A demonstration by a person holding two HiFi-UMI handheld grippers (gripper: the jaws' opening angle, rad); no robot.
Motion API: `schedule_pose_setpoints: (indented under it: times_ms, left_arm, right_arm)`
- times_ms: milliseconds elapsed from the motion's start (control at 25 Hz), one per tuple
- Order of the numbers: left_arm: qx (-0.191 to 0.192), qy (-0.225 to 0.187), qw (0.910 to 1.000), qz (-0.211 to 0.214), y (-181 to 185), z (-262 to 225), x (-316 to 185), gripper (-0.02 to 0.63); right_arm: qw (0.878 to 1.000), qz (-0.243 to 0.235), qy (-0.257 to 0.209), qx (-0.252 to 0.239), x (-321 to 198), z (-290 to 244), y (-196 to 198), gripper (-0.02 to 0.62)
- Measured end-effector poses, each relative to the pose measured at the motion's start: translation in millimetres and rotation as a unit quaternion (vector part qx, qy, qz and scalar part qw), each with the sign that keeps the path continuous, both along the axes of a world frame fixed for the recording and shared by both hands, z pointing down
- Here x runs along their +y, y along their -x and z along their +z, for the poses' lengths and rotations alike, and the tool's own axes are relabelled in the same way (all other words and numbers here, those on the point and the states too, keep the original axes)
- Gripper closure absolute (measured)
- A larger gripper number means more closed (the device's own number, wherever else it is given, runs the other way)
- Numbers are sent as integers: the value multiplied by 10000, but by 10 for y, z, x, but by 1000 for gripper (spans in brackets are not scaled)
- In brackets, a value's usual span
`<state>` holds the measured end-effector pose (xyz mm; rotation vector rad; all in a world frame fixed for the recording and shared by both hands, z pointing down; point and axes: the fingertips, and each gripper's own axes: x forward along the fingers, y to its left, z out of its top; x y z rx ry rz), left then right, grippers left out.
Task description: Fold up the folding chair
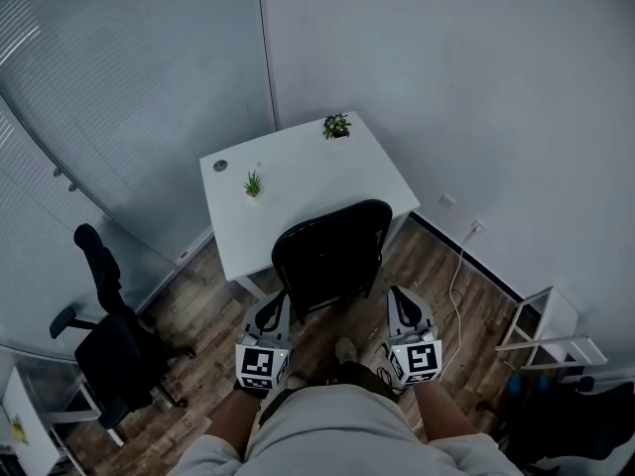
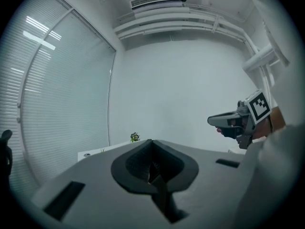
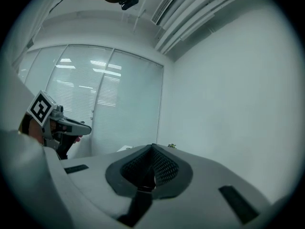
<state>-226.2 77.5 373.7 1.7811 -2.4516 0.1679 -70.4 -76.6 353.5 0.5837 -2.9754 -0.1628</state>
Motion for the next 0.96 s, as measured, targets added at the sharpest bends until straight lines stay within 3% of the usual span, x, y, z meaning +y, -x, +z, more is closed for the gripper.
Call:
schedule_pose_setpoints:
  times_ms: [960]
  left_arm:
    - [63, 64, 9999, 68, -28, 21, 28, 598]
  right_arm:
    - [9998, -123, -57, 122, 42, 12, -8, 574]
